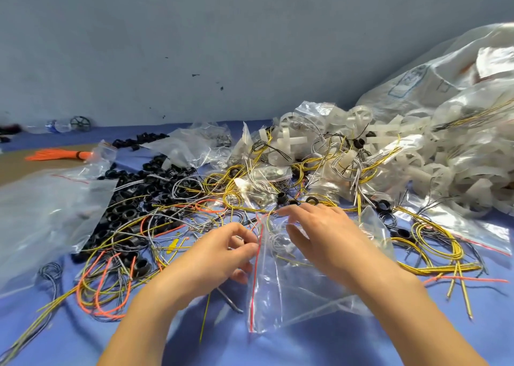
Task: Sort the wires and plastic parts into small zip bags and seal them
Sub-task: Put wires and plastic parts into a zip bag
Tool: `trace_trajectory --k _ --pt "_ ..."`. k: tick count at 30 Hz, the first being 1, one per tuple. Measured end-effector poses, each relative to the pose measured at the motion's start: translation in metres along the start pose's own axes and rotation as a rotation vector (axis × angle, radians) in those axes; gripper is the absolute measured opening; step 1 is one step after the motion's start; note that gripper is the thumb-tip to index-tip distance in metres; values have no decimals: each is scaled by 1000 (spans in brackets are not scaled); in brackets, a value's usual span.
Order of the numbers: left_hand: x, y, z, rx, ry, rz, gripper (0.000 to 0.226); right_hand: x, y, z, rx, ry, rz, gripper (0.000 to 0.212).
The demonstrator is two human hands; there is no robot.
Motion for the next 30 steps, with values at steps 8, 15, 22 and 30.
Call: trace_trajectory --k 8,15,22,30 --pt "-8 -7 -15 -487 167 111 16 7 15 -3 13 -16 126 57" --pt "8 9 -16 -255 -111 151 11 4 28 -15 2 -7 166 45" --pt "9 5 -16 180 12 -93 32 -2 40 -21 -21 -31 200 25" --pt "20 3 -14 -1 16 -119 6 -2 40 5 228 -194 166 12"
Point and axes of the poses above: each hand's wrist, its own x-axis towards the middle knuckle, its own z-axis out of the back of the hand, y = z × x, the point moved 5 cm from there along x, towards the middle knuckle, and after that the axes turned 2 degrees about y, right-handed, at the moved point
